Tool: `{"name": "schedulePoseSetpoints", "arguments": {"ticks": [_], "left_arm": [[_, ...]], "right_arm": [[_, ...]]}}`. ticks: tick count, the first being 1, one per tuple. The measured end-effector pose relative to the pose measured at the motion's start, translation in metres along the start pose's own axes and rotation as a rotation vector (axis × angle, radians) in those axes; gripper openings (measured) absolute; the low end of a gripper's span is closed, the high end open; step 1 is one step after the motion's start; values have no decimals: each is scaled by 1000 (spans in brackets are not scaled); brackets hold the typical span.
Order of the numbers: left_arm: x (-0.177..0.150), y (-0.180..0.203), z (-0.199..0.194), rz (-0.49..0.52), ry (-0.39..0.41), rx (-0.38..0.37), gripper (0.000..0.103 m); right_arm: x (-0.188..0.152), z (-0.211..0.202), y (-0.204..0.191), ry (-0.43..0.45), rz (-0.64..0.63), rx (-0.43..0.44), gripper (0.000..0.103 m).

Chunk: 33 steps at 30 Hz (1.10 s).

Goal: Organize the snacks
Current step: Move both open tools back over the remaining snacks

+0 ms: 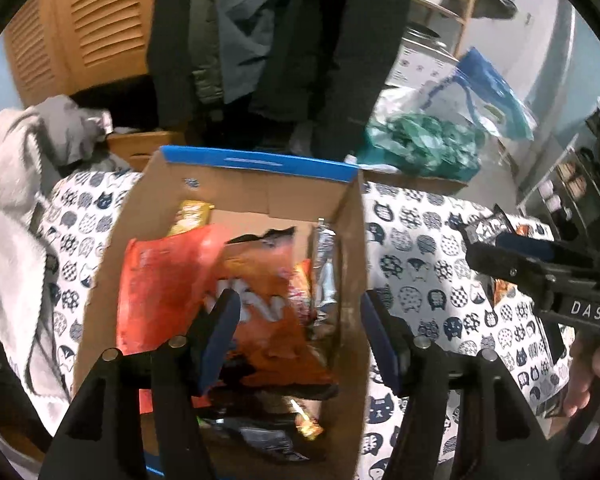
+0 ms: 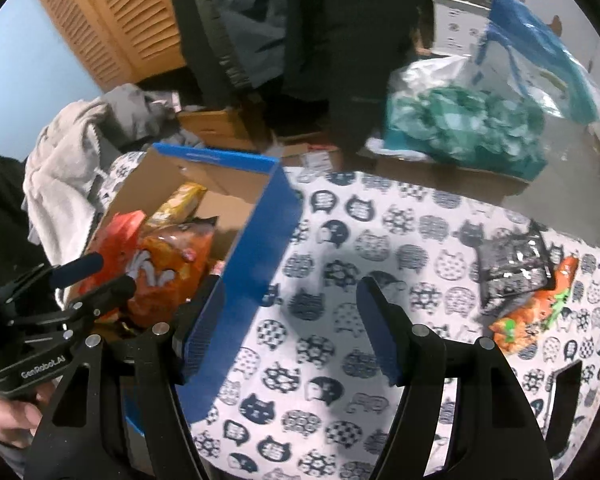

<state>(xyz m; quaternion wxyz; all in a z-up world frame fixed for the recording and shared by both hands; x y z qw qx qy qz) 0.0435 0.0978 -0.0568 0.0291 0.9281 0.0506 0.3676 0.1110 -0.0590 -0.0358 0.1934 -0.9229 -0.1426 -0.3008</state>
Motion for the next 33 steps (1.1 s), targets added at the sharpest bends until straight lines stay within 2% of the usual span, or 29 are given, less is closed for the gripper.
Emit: {"name": "schedulePoseSetpoints", "arguments": {"ticks": [19, 28, 33], "left_arm": [[-2, 76, 15, 119, -27, -59, 66], [-5, 122, 38, 197, -45, -87, 68], [-8, 141, 57, 195, -80, -107, 68]], "right_arm": [[-29, -24, 93, -13, 70, -145, 73], [-44, -29, 139, -31, 136, -198, 74], [-51, -26, 170, -37, 188, -255, 74]]}}
Point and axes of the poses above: each gripper's, at about its wrist camera, not at the fingertips, and z roughly the way its jaws point, y to its right, x to its top, the point moved 1 cm from there along z, roughly the way its jaws point, and after that the axes turned 12 degrees about y, right-handed, at the moved point
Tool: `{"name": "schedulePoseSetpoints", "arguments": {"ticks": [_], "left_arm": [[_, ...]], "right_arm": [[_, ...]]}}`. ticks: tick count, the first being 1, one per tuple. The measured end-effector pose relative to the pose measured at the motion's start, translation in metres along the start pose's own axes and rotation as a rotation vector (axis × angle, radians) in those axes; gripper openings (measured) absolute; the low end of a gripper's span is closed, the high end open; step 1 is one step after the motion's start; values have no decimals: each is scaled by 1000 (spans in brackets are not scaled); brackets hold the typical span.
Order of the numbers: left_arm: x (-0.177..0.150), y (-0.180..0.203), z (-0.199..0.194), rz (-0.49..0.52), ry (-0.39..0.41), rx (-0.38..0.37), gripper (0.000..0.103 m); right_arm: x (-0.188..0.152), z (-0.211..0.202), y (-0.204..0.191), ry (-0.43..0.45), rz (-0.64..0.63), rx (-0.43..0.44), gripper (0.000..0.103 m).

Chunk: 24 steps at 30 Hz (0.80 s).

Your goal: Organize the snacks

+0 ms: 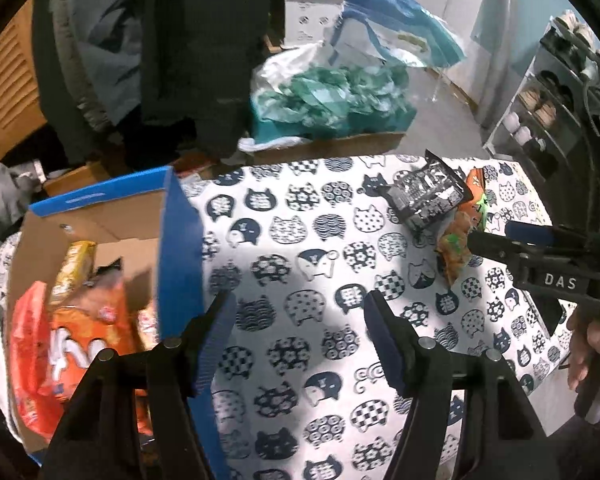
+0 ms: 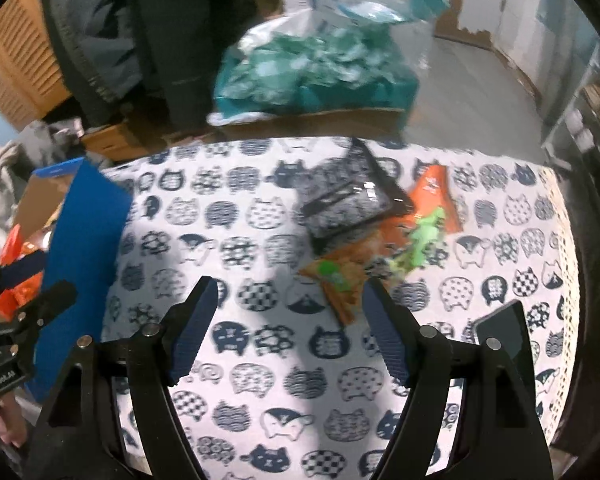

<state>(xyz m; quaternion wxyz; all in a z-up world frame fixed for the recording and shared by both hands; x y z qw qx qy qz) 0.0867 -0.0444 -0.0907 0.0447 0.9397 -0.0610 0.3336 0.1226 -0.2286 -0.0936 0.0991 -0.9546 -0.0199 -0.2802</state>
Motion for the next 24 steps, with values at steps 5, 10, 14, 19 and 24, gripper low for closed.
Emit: {"name": "schedulePoseSetpoints", "arguments": {"ticks": [5, 10, 14, 19, 24], "left_arm": [[7, 9, 16, -15, -8, -17, 68], [16, 13, 29, -9, -4, -32, 68], [18, 12, 41, -17, -17, -41, 68], [15, 10, 54, -31, -48, -57, 68], [10, 9, 61, -34, -71, -71, 68]], "right_arm": [[-2, 14, 30, -3, 94, -42, 75], [-7, 33, 49, -25, 182, -45, 75], [-5, 48, 55, -36, 207, -68, 75], [-4, 69, 65, -46, 239, -99, 75], [-7, 90, 72, -75, 286, -97, 75]]}}
Point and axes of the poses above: each gripper's, at about its wrist camera, not at the fingertips, and z roughly the way its jaws point, y to its right, x to its top, the point moved 1 cm from there along z, roughly the way its jaws point, and after that the axes turned 12 degrees about y, right-handed, at the moved point
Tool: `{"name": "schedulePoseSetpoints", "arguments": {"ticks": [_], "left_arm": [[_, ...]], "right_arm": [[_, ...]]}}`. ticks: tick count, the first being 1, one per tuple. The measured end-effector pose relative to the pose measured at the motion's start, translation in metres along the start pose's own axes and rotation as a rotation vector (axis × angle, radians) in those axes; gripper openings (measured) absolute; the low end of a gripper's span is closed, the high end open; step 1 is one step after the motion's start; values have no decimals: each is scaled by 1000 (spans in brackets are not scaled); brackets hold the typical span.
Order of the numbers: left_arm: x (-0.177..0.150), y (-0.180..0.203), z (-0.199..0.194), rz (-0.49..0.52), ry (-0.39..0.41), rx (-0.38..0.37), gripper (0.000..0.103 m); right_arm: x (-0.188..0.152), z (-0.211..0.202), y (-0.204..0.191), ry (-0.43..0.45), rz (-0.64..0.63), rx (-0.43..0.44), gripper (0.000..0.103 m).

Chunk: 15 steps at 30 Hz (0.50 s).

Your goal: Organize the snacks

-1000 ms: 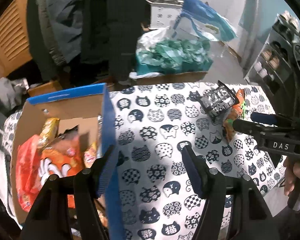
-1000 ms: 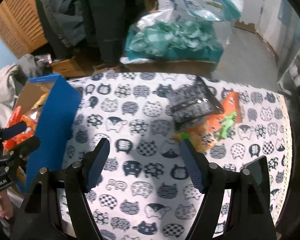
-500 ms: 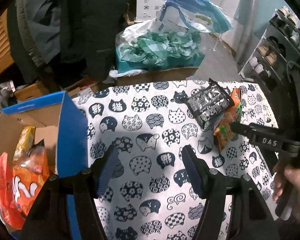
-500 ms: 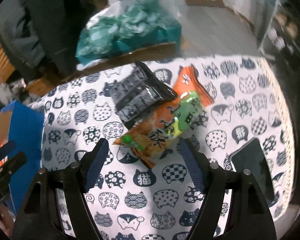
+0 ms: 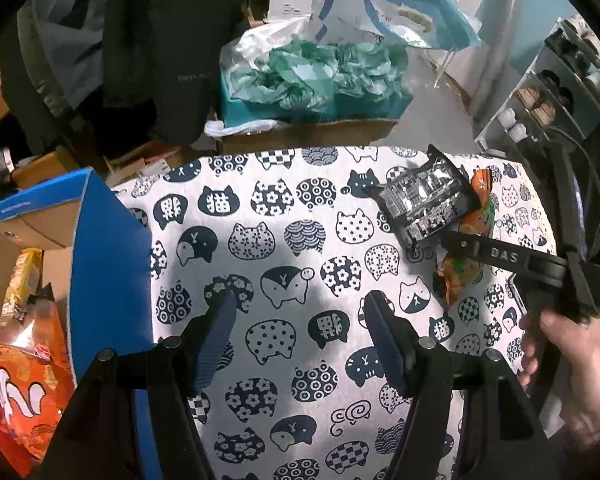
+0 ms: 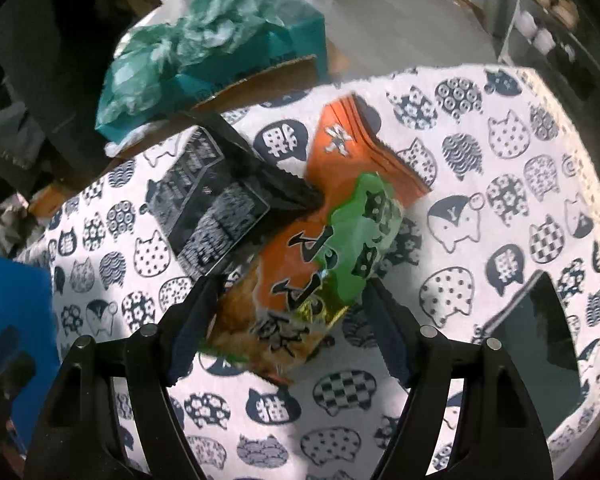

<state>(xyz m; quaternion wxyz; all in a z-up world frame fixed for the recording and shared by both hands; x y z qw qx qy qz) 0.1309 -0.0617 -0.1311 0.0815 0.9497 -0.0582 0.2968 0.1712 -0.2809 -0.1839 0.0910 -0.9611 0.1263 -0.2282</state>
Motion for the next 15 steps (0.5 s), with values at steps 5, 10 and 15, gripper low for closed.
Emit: {"name": "schedulePoseSetpoints", "arguments": {"ticks": [5, 10, 15], "left_arm": [[-7, -1, 5, 10, -20, -3, 68], [-8, 3, 9, 2, -34, -17, 68], [-9, 16, 8, 38, -29, -28, 70]], "right_arm": [[-8, 11, -3, -36, -40, -10, 73], [-18, 8, -5, -60, -116, -21, 44], [-26, -9, 11, -47, -159, -50, 41]]}}
Point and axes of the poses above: each gripper's, at about its wrist camera, not at the fingertips, and z roughly the way its jaws point, y to its right, x to its top, the point moved 1 cm from there along z, roughly the way its jaws point, and after that the axes turned 12 degrees about y, right-handed, at the moved point
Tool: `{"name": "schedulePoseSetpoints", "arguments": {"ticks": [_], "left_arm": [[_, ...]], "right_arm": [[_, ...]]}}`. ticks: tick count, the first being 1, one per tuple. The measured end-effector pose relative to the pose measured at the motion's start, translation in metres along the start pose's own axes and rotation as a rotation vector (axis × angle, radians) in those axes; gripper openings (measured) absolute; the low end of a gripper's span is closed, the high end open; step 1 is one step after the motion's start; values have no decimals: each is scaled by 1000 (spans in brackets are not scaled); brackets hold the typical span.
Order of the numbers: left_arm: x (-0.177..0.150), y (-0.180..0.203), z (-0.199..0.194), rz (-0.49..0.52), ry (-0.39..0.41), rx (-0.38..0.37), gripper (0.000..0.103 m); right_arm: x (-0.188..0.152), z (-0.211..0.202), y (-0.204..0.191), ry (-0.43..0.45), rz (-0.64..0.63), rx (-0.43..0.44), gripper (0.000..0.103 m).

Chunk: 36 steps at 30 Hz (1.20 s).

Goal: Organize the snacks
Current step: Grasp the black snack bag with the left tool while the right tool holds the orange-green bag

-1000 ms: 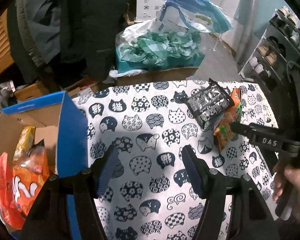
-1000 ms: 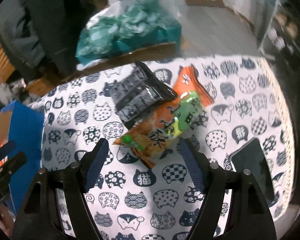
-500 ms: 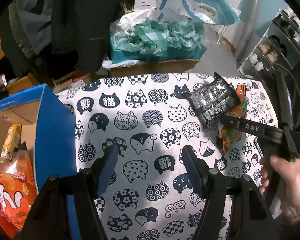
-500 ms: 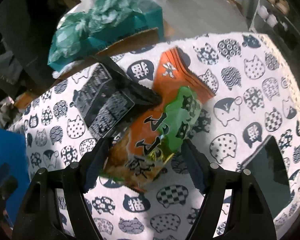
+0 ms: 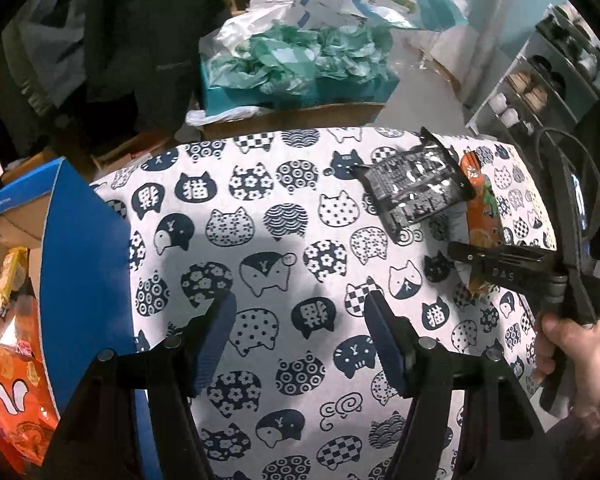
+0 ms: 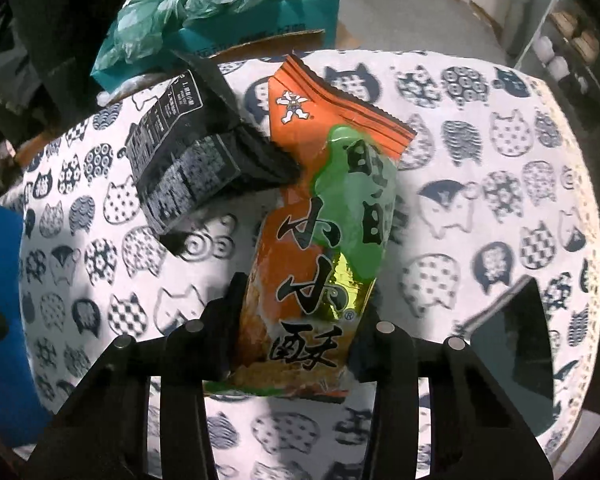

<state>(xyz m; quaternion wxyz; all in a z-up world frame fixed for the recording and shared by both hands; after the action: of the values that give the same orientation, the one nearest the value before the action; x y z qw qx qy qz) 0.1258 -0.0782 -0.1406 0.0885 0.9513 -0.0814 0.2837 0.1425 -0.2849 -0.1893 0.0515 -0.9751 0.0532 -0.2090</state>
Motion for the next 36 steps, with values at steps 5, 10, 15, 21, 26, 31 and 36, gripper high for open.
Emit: {"name": "schedulePoseSetpoints", "arguments": {"ticks": [5, 10, 15, 21, 26, 31, 36], "left_arm": [[-3, 13, 2, 29, -7, -7, 76], [1, 26, 15, 66, -33, -8, 76], [19, 47, 29, 126, -22, -31, 82], [34, 85, 50, 334, 10, -28, 90], [41, 116, 68, 492, 23, -39, 90], [48, 139, 87, 561, 5, -83, 90], [53, 149, 111, 564, -43, -115, 90]], "right_arm": [[-2, -16, 22, 29, 17, 5, 41], [-1, -31, 40, 56, 21, 13, 41], [1, -39, 40, 71, -21, 22, 41], [-2, -47, 53, 56, -63, 34, 41], [3, -38, 53, 52, -76, 28, 41], [11, -33, 60, 50, -52, 27, 41], [19, -34, 66, 57, -16, 37, 41]]}}
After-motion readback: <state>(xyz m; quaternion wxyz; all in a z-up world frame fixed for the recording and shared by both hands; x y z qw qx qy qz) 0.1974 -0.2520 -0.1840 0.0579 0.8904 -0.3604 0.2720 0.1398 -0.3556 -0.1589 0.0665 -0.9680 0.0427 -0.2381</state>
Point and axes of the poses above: each gripper's, at about its wrist camera, not at the fingertips, and z roughly the way its jaws point, y to its right, x to its top, the point moved 1 cm from there along z, roughly the way its jaws point, and after that the axes turned 12 degrees about y, right-handed, at the moved point
